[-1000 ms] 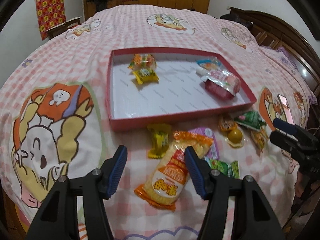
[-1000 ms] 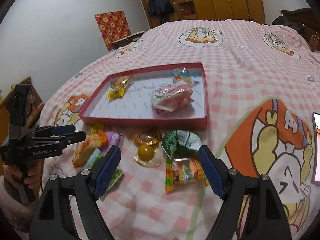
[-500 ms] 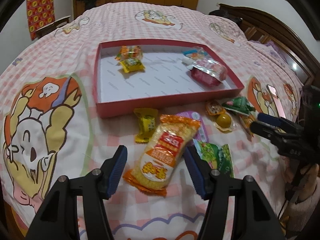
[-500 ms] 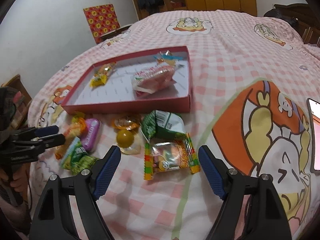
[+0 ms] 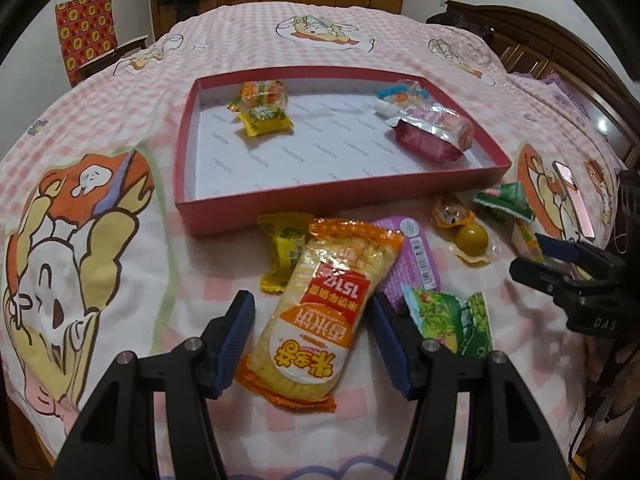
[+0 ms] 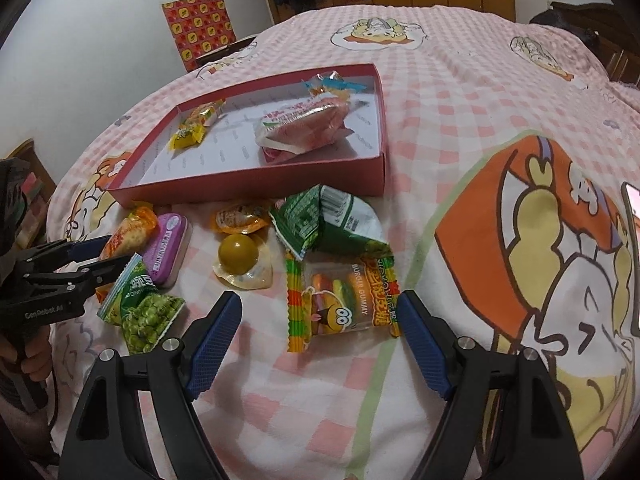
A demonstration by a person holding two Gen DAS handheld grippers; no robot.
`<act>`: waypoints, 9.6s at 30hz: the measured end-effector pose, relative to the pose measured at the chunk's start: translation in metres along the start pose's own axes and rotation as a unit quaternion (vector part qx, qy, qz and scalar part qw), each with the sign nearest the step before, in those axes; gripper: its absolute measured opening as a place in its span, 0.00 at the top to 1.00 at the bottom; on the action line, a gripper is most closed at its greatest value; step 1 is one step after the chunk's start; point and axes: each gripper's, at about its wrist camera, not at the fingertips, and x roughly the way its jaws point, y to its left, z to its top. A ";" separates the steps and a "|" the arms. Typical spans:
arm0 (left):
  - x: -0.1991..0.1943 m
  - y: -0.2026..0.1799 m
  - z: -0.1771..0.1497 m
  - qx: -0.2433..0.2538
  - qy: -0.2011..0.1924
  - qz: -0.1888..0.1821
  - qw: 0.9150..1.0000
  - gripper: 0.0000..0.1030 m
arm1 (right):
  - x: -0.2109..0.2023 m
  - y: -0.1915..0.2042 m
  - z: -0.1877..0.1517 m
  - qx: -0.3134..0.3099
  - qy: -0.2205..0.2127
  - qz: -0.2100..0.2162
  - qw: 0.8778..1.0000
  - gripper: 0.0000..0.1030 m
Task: Organize snacks
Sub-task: 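Move both open tools back over the remaining snack pile, then grasp the orange-yellow rice cracker bag with the left tool while the right tool grasps the clear gummy pack, then carry the cracker bag and gummy pack into the box and open both tools, then move both open tools back over the remaining snacks, then grasp the yellow wrapped candy with the left tool while the right tool grasps the green pea snack bag, then carry the yellow candy and green pea bag into the box and open both tools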
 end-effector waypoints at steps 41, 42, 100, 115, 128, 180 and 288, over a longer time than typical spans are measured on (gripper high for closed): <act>-0.021 -0.002 -0.013 -0.019 -0.004 -0.016 1.000 0.59 | 0.000 -0.003 -0.002 0.015 -0.015 -0.027 0.999 0.42; -0.022 -0.003 -0.014 -0.020 -0.004 -0.018 1.000 0.59 | 0.001 -0.003 -0.002 0.016 -0.013 -0.026 0.999 0.41; -0.022 0.026 0.069 -0.021 -0.050 0.025 0.998 0.59 | -0.023 0.032 0.072 -0.052 -0.013 0.011 0.999 0.61; 0.029 0.040 0.088 -0.023 -0.019 0.036 0.999 0.59 | 0.013 0.018 0.093 -0.042 -0.008 -0.019 0.999 0.61; 0.053 0.039 0.103 -0.003 -0.021 0.056 0.998 0.60 | 0.041 0.014 0.098 -0.030 -0.011 -0.023 0.999 0.61; 0.067 0.044 0.119 -0.016 -0.035 0.052 0.998 0.57 | 0.084 0.017 0.135 -0.050 -0.025 -0.046 0.997 0.59; -0.029 0.014 0.006 -0.085 -0.053 -0.018 0.995 0.69 | -0.008 0.038 -0.002 -0.001 -0.037 0.043 0.998 0.51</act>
